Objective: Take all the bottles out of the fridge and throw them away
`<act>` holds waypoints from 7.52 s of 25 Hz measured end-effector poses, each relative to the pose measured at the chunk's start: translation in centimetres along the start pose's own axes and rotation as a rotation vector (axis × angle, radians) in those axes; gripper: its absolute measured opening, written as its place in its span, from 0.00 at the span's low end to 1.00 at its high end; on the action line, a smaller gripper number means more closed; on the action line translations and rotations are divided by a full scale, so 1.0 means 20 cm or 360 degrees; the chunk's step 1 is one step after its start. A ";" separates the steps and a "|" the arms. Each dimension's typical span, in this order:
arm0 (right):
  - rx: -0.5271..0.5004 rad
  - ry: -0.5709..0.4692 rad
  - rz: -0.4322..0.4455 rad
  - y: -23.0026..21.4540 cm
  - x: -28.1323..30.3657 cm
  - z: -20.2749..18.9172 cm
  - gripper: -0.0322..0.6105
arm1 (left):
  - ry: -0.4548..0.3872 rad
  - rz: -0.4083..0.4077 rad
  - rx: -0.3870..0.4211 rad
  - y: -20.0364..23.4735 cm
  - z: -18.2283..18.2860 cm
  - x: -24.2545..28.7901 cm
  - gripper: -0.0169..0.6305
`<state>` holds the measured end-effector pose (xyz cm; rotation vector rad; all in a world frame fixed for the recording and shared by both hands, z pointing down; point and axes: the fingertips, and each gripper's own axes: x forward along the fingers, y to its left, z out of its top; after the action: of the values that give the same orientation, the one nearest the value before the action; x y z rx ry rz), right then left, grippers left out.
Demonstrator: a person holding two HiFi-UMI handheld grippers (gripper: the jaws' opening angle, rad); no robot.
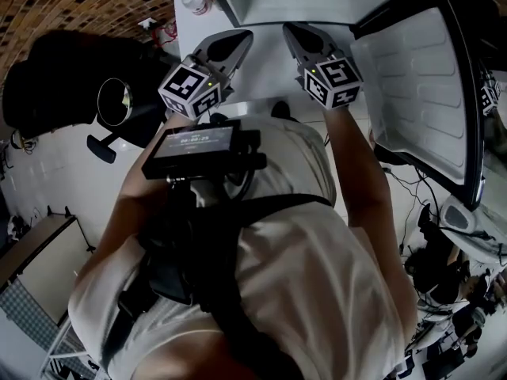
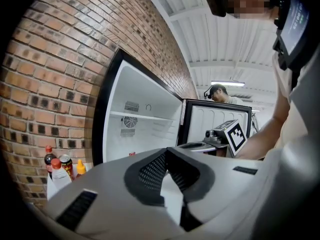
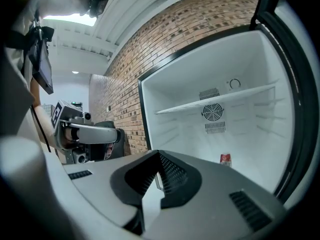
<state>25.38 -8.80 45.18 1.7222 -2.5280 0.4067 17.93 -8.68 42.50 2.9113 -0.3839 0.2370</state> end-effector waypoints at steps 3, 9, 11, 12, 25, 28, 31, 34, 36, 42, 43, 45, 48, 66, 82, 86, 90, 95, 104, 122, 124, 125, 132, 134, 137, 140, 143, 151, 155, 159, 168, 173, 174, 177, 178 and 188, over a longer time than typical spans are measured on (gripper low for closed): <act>0.0001 -0.0005 -0.0007 0.00 0.00 0.00 0.05 | 0.0005 -0.0002 0.0010 0.00 0.00 0.00 0.03; 0.0001 -0.0010 -0.0018 0.01 -0.03 0.01 0.05 | -0.0013 -0.0006 0.0034 -0.02 0.02 -0.01 0.03; 0.0000 -0.0014 -0.0023 0.01 -0.04 0.01 0.05 | -0.0015 -0.0004 0.0054 -0.03 0.03 -0.02 0.03; 0.0000 -0.0015 -0.0024 0.01 -0.04 0.01 0.05 | -0.0021 -0.0005 0.0056 -0.03 0.03 -0.02 0.03; 0.0008 -0.0013 -0.0058 0.01 -0.07 -0.02 0.05 | -0.0066 -0.0038 0.0013 -0.05 0.02 -0.01 0.03; 0.0014 -0.0020 -0.0064 0.00 -0.08 -0.02 0.05 | -0.0051 -0.0042 0.0028 -0.06 0.02 0.00 0.03; 0.0014 -0.0024 -0.0066 -0.01 -0.08 -0.02 0.05 | -0.0048 -0.0043 0.0038 -0.06 0.03 0.00 0.03; 0.0013 -0.0028 -0.0055 0.00 -0.06 -0.01 0.05 | -0.0047 -0.0031 0.0050 -0.04 0.04 -0.01 0.03; 0.0015 -0.0028 -0.0042 0.00 -0.05 -0.01 0.05 | -0.0051 -0.0018 0.0047 -0.03 0.04 -0.02 0.03; 0.0016 -0.0019 -0.0002 0.02 -0.01 -0.02 0.05 | -0.0029 0.0022 0.0044 -0.01 0.03 -0.04 0.03; 0.0015 -0.0019 0.0003 0.02 -0.01 -0.02 0.05 | -0.0029 0.0028 0.0044 -0.01 0.03 -0.05 0.03; 0.0013 -0.0020 0.0011 0.02 0.00 -0.02 0.05 | -0.0032 0.0035 0.0040 -0.01 0.03 -0.05 0.03; 0.0014 -0.0020 0.0015 0.03 0.00 -0.01 0.05 | -0.0036 0.0037 0.0038 -0.01 0.04 -0.05 0.03; 0.0014 -0.0014 -0.0010 0.01 -0.04 0.00 0.05 | -0.0053 0.0005 0.0074 -0.05 0.08 -0.04 0.03; 0.0045 0.0035 -0.0014 -0.05 0.05 -0.09 0.06 | -0.0040 0.0105 0.0031 0.01 0.04 -0.09 0.03; 0.0080 0.0048 -0.0057 -0.12 0.09 -0.13 0.08 | -0.0023 0.0146 -0.0011 0.03 0.01 -0.10 0.03; 0.0084 0.0118 -0.0070 -0.23 0.17 -0.22 0.19 | 0.0009 0.0198 -0.0040 0.05 -0.04 -0.14 0.03; 0.0019 0.0246 -0.0215 -0.50 0.26 -0.32 0.23 | -0.0004 0.0291 -0.0053 0.08 -0.02 -0.20 0.03; 0.0072 0.0431 -0.0533 -1.08 0.45 -0.43 0.29 | 0.0009 0.0487 -0.0063 0.11 -0.03 -0.31 0.03; -0.0055 0.0565 -0.0800 -1.65 0.79 -0.51 0.42 | 0.0068 0.0749 -0.0198 0.13 -0.10 -0.48 0.03; -0.0052 0.0622 -0.0797 -1.67 0.78 -0.56 0.34 | 0.0082 0.0742 -0.0199 0.12 -0.08 -0.47 0.03; -0.0033 0.0667 -0.0790 -1.67 0.77 -0.59 0.33 | 0.0083 0.0742 -0.0199 0.11 -0.08 -0.47 0.03; -0.0141 0.0735 -0.0641 -1.49 0.70 -0.52 0.09 | 0.0039 0.0758 -0.0204 0.16 -0.12 -0.50 0.03; -0.0179 0.0694 -0.0593 -1.42 0.67 -0.48 0.09 | 0.0024 0.0748 -0.0203 0.18 -0.12 -0.50 0.03; -0.0190 0.0598 -0.0493 -1.28 0.62 -0.41 0.09 | 0.0009 0.0711 -0.0197 0.18 -0.11 -0.46 0.03; -0.0116 0.0488 -0.0344 -1.09 0.61 -0.38 0.09 | 0.0003 0.0720 -0.0136 0.19 -0.09 -0.43 0.03; -0.0103 0.0481 -0.0287 -0.98 0.43 -0.37 0.09 | 0.0058 0.0684 -0.0135 0.17 -0.08 -0.38 0.03; -0.0200 0.0488 0.0082 -0.19 0.24 -0.32 0.09 | -0.0095 0.0579 -0.0209 0.23 -0.12 -0.49 0.03; -0.0234 0.0430 0.0286 0.17 0.31 -0.25 0.09 | -0.0121 0.0614 -0.0220 0.26 -0.14 -0.61 0.03; -0.0291 0.0389 0.0516 0.53 0.48 -0.21 0.09 | -0.0146 0.0694 -0.0239 0.33 -0.17 -0.79 0.03; -0.0449 0.0379 0.0867 1.27 0.88 -0.17 0.09 | -0.0250 0.0955 -0.0310 0.51 -0.29 -1.42 0.03; -0.0510 0.0442 0.1006 1.55 1.09 -0.21 0.09 | -0.0286 0.1107 -0.0393 0.62 -0.36 -1.68 0.03; -0.0527 0.0457 0.1033 1.61 1.14 -0.22 0.09 | -0.0294 0.1129 -0.0404 0.64 -0.37 -1.73 0.03; -0.0546 0.0490 0.1126 1.82 1.27 -0.28 0.09 | -0.0303 0.1203 -0.0428 0.70 -0.42 -1.91 0.03; -0.0533 0.0498 0.1170 1.89 1.31 -0.30 0.09 | -0.0300 0.1232 -0.0427 0.72 -0.44 -1.98 0.03; -0.0535 0.0669 0.1476 2.56 1.69 -0.60 0.09 | -0.0289 0.1495 -0.0503 0.85 -0.59 -2.55 0.03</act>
<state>-35.64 -18.83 53.89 0.2407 -2.6733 0.2936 -36.81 -10.01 47.54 2.2382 -1.6234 0.0246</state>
